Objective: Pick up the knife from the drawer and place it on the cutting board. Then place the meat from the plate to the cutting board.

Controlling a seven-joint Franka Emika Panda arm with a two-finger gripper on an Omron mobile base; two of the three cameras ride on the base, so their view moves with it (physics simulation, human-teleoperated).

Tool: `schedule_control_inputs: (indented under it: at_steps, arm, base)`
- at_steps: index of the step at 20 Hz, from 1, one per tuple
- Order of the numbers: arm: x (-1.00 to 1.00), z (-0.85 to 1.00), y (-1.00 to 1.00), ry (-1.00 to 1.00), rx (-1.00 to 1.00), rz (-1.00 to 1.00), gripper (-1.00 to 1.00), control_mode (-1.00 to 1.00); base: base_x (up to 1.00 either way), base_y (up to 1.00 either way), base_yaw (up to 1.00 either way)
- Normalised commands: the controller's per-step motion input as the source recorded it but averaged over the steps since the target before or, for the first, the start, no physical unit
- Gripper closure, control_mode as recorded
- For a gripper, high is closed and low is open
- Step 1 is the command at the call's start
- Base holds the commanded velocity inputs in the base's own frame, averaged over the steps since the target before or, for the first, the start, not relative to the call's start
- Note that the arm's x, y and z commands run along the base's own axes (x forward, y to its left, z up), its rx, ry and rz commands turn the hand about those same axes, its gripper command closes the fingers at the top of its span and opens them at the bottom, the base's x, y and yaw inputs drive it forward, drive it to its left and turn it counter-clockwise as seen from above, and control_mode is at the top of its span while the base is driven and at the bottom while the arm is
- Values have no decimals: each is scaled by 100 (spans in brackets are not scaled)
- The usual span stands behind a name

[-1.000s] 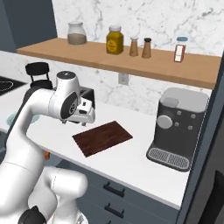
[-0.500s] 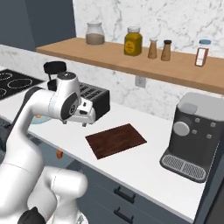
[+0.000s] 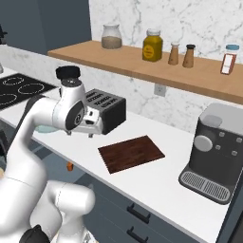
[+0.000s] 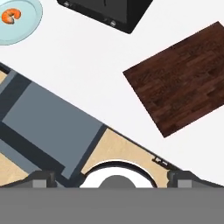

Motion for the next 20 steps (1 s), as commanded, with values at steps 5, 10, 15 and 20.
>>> schedule_control_inputs:
  at_steps: [5, 10, 15, 20]
  arm:
    - [-4, -43, 95, 0, 0, -12, -100, -100]
    - [-5, -56, 100, 1, 0, -22, -100, -100]
    - [-1, -66, 100, 12, 0, -20, -100, -100]
    - [5, -48, 80, 12, 3, -22, -100, -100]
  base:
    - [0, 0, 0]
    - [0, 0, 0]
    - [0, 0, 0]
    - [0, 0, 0]
